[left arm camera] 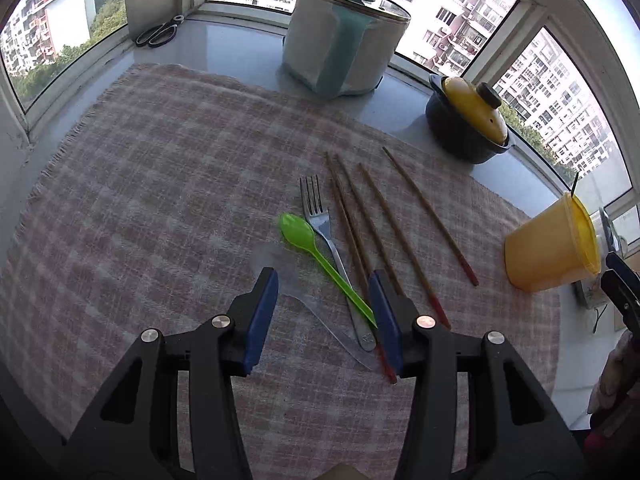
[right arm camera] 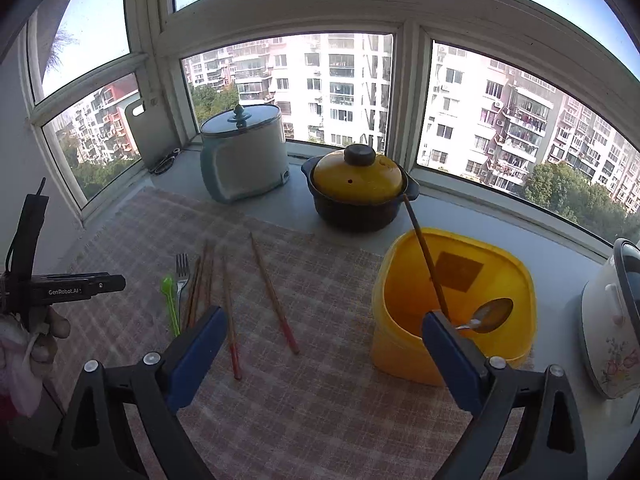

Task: Organize utensils
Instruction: 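Move both tools back over the remaining utensils on the cloth, then grasp the clear plastic spoon with the left tool while the right tool grasps a chopstick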

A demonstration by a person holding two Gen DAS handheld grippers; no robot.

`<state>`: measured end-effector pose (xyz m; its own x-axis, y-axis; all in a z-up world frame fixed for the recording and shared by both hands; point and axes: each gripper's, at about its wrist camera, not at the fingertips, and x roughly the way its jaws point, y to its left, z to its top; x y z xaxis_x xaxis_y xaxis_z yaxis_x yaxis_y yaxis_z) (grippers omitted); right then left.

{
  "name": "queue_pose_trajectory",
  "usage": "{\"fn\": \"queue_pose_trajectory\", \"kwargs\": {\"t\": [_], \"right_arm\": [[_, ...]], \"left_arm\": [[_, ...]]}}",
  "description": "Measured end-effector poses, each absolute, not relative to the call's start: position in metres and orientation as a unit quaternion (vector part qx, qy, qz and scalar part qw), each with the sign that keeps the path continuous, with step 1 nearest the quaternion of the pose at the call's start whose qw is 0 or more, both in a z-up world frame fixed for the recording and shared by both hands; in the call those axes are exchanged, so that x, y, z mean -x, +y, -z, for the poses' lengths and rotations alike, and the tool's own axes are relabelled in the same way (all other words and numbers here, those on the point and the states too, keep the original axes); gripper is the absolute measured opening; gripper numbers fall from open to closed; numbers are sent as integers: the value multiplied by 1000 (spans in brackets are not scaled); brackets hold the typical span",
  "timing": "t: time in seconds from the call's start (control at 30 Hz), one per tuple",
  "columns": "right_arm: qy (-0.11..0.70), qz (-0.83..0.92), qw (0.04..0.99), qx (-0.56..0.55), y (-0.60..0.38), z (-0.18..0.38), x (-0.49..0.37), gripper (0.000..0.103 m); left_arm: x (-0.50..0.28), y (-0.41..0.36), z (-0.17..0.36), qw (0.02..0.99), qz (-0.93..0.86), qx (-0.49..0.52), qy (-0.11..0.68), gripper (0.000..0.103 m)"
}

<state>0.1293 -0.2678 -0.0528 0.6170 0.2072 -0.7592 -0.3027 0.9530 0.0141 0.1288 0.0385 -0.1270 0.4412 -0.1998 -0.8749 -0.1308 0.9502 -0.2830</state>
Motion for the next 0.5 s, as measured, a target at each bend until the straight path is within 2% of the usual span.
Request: {"fn": "queue_pose_trajectory", "kwargs": {"t": [0.2, 0.3, 0.43, 0.5], "right_arm": [[456, -169, 871, 63, -227, 79, -144, 88], [479, -178, 856, 73, -213, 93, -155, 81], [509, -195, 835, 69, -203, 110, -170, 78], [524, -206, 824, 66, -200, 118, -177, 72]], "left_arm": [[-134, 54, 157, 809, 27, 192, 556, 48], [-136, 55, 169, 797, 27, 205, 568, 41], [-139, 55, 181, 786, 23, 223, 576, 33], [-140, 55, 187, 778, 20, 237, 582, 28]]}}
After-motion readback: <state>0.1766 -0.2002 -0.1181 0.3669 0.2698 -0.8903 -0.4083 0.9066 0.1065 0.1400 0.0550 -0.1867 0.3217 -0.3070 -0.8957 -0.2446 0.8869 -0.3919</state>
